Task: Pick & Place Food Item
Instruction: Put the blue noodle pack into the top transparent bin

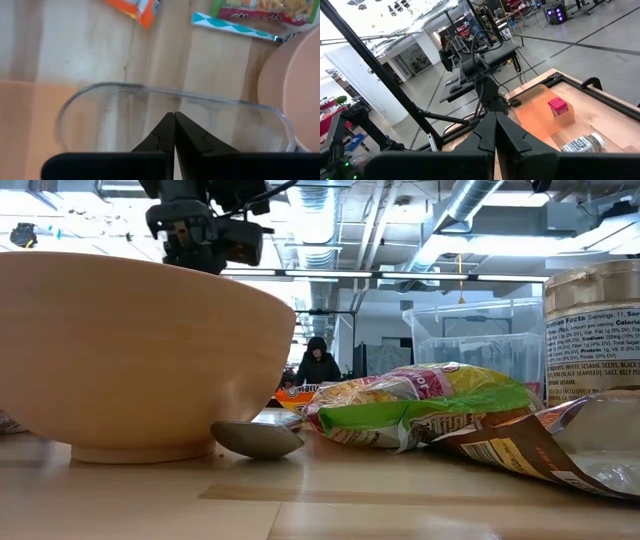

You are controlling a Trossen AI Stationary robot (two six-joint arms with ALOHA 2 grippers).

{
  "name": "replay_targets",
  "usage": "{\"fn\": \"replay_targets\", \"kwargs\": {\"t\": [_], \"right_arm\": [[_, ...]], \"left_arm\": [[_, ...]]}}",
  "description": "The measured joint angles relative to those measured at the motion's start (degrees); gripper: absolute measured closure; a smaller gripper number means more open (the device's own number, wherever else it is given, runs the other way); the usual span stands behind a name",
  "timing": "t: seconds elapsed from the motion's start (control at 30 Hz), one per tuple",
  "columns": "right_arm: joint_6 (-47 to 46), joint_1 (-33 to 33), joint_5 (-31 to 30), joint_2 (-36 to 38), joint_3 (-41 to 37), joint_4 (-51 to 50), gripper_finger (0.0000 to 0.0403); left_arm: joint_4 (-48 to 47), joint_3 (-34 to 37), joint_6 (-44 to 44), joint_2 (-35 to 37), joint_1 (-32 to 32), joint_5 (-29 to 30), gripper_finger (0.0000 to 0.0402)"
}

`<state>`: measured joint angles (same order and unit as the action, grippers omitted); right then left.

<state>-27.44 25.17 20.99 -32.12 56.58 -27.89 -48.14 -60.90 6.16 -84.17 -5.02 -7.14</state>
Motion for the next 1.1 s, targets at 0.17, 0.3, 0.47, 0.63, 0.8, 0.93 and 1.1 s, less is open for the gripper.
{"fn": "replay_targets", "kwargs": {"t": [0.17, 0.3, 0.47, 0.63, 0.8, 0.93, 1.1], "right_arm": [[0.00, 0.04, -0.02, 0.00, 0.00, -0.09, 0.0403], [0.00, 0.04, -0.12, 0.00, 0.00, -0.10, 0.0403], [-0.07, 0.04, -0.55, 0.00, 0.00, -0.10, 0.0403], [-0.22, 0.04, -1.44, -0.07, 0.00, -0.30, 0.0403], [-0.57, 0.07, -1.55, -0.07, 0.00, -0.36, 0.0403], [-1.07, 0.07, -1.57, -0.07, 0.00, -0.36, 0.0403], [-1.09, 0.07, -1.56, -0.07, 0.00, -0.40, 0.0403]], "left_arm": [[1.92, 0.00, -0.16, 5.04, -1.93, -0.42, 0.0401], [10.22, -0.04, 0.03, 7.07, -2.21, -0.48, 0.0401], [26.72, -0.02, 0.41, 7.15, -2.38, -2.38, 0.0401], [34.77, -0.04, 1.94, 7.24, -4.10, -2.38, 0.0401], [34.91, -0.04, 3.14, 7.24, -4.67, -2.42, 0.0401], [31.78, -0.04, 3.72, 7.24, -4.07, -9.06, 0.0401], [26.17, -0.03, 8.06, 9.49, -1.66, -18.08, 0.0393]]}}
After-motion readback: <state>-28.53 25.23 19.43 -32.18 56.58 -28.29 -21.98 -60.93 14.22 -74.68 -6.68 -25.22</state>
